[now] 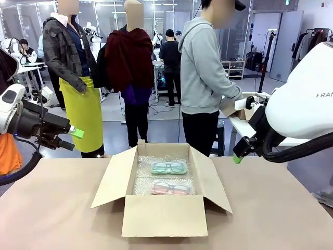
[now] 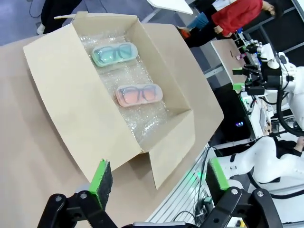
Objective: Pack the glasses set securely to prepare it for shipping.
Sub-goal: Position the Package Box on the left side of the table.
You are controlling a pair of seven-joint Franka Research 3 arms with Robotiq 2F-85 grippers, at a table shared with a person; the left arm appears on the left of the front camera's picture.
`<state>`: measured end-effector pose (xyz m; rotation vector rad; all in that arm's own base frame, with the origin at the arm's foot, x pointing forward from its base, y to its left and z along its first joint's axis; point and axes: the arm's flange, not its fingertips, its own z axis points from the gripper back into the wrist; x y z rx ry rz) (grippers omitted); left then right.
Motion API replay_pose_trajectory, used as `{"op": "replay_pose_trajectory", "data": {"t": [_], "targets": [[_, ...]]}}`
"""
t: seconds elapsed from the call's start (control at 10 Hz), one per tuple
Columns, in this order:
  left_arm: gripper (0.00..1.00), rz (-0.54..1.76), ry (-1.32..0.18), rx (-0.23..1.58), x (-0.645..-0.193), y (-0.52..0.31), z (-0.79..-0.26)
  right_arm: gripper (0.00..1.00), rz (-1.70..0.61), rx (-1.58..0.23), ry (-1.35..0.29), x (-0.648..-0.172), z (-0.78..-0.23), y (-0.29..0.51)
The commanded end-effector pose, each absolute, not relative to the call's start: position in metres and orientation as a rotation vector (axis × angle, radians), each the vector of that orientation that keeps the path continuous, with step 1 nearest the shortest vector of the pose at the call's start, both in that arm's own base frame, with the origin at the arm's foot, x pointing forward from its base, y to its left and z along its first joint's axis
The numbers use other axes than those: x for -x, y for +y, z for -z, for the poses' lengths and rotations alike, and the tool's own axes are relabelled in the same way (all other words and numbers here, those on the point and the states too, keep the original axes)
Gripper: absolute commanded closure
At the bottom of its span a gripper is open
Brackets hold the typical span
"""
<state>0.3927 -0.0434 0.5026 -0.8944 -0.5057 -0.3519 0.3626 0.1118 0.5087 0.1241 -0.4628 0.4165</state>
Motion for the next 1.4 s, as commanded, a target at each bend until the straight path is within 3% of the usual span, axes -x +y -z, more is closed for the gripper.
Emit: {"op": "replay_pose_trajectory", "data": {"t": [0.0,0.8,1.3], "targets": [[0.00,0.293,-0.475,0.945,-0.404,-0.037,-0.494,0.05,-0.415,-0.118,-0.454,-0.365,-0.512,0.111],[0.00,0.081,-0.322,1.168,-0.455,-0.013,-0.361,0.05,-0.415,-0.118,-0.454,-0.365,-0.512,0.111],[0.00,0.014,-0.298,1.170,-0.481,-0.026,-0.297,0.05,-0.415,-0.118,-0.454,-0.365,-0.512,0.111]]}}
